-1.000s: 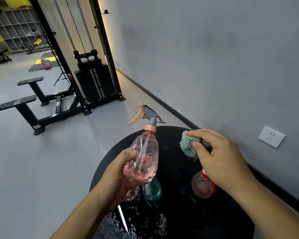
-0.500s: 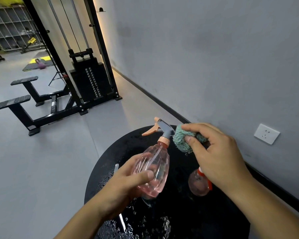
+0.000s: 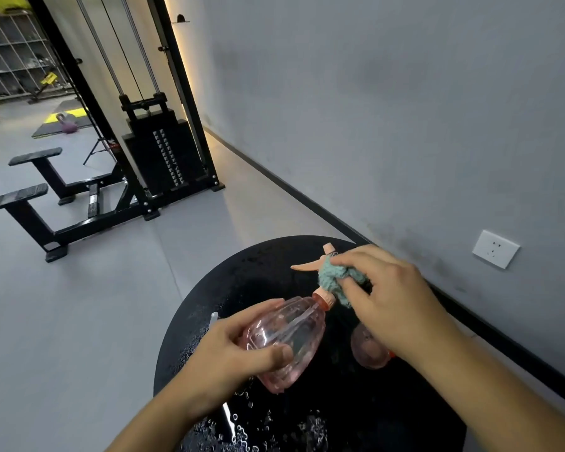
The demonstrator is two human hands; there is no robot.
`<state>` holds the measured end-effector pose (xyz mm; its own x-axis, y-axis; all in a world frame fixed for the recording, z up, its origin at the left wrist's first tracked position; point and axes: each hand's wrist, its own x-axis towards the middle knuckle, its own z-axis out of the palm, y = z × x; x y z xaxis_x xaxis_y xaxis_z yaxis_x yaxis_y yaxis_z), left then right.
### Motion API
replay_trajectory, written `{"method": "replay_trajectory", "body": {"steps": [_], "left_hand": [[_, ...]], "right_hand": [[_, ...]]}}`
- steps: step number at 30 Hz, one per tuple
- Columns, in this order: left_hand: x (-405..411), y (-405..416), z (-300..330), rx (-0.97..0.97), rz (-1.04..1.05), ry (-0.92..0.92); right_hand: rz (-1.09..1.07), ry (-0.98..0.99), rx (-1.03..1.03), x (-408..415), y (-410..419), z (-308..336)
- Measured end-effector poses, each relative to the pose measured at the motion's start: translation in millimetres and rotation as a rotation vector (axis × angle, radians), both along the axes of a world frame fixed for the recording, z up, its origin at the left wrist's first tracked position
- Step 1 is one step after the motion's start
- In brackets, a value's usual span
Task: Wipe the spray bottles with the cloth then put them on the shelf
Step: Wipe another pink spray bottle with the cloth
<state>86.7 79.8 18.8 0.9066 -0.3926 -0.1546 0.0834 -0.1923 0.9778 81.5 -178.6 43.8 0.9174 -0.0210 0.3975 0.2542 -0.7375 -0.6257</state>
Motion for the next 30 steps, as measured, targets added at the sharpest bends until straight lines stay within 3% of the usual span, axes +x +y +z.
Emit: {"method": "replay_trajectory", "body": {"steps": [3, 8, 12, 17, 22, 27, 30], "left_hand": [[4, 0, 1, -0.005, 0.0, -0.023], [5, -1, -3, 0.013, 0.004, -0.034], [7, -2, -5, 0.014, -0.002, -0.043], [6, 1, -5, 0.011, 0.013, -0.037], [5, -2, -5, 0.014, 0.001, -0.044], [5, -1, -4, 0.016, 0.005, -0.045], [6, -1, -4, 0.017, 0.003, -0.054]], "right_hand": [[-0.084, -0.01, 0.061, 4, -6, 4], [0.008, 0.005, -0.016, -3, 3, 0], [-0.106, 0.001, 0.047, 2, -4, 2], [-0.032, 0.051, 0.059, -7, 3, 4], [-0.17, 0.04, 0.121, 0, -4, 2], [-0.067, 0.07, 0.138, -7, 5, -1], [-0.142, 0.049, 0.159, -1, -3, 0]]}}
